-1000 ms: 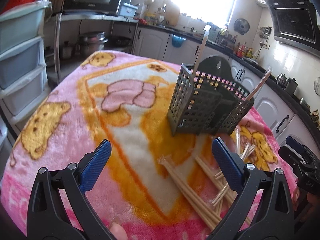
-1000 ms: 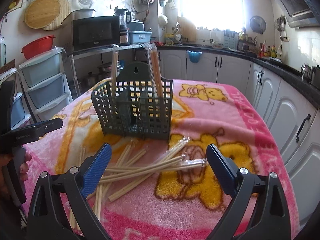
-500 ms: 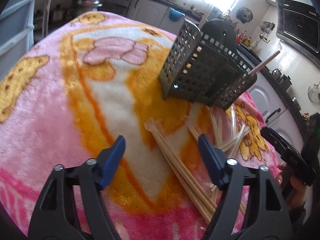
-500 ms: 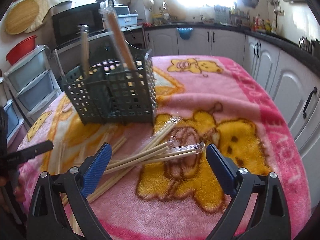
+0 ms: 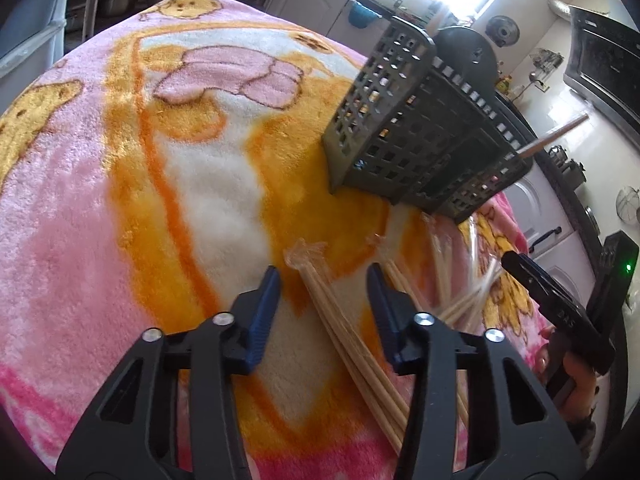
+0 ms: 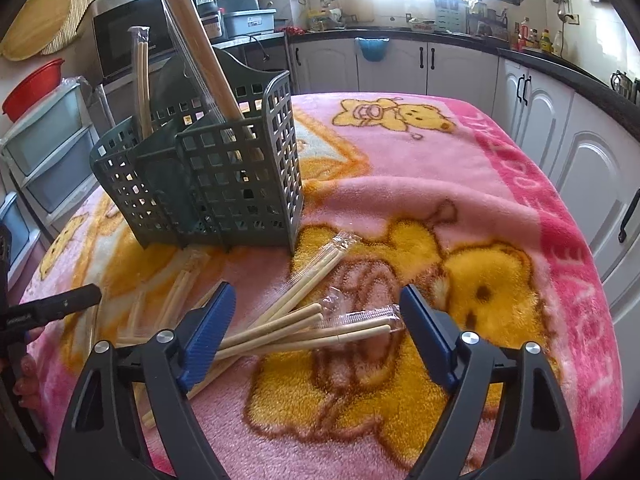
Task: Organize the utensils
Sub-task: 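Close the left gripper on more chopsticks while the right gripper grasps another bundle, then lift the chopsticks with both grippers and carry them above the caddy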
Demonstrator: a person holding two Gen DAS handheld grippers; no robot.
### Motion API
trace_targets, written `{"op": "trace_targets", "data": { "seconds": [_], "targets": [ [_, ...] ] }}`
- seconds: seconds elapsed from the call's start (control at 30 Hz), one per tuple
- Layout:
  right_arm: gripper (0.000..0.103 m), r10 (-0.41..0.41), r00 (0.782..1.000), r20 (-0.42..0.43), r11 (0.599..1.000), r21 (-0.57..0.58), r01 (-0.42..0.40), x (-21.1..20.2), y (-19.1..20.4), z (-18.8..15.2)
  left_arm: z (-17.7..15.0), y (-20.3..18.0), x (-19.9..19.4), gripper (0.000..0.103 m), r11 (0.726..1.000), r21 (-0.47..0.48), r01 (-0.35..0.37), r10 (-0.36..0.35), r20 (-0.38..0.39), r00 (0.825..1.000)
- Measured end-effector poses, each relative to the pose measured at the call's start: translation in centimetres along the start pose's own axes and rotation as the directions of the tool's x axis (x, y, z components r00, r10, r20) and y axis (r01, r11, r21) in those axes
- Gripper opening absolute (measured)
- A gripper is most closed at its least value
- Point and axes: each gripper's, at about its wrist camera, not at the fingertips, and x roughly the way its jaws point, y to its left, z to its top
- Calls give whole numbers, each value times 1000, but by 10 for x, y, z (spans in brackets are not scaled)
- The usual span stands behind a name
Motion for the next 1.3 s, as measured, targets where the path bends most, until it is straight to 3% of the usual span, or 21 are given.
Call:
{"op": "trace_targets", "data": {
  "seconds": [0.1, 0.23, 0.43, 0.57, 0.63, 1.03, 1.3],
  "targets": [
    [76, 24, 1000, -11, 1000, 11, -24, 3, -2, 2, 1, 2, 1, 17, 1000, -1, -8, 8, 4, 1000],
    [69, 53, 998, -36, 997, 59, -51, 10, -10, 4, 1, 8, -1, 13, 1000, -19, 3, -3, 7, 1000],
    [49, 114, 991, -69, 987, 121, -106, 19, -15, 5, 5, 11, -15, 10, 1000, -26, 7, -6, 47, 999],
    [16, 140, 987, -74, 984, 124, -130, 19, -13, 5, 7, 10, -26, 10, 1000, -12, 1, 0, 75, 997],
    [6, 156, 986, -58, 982, 119, -148, 14, -11, 5, 8, 10, -29, 9, 1000, -11, 0, 1, 84, 996],
    [2, 211, 975, 68, 975, 53, -215, -37, 8, 18, 14, 0, -55, 7, 1000, 16, 23, -25, 148, 989],
    [2, 260, 950, 174, 965, -33, -259, -82, 37, 32, 20, -15, -76, 6, 997, 56, 48, -58, 192, 980]
  ]
}}
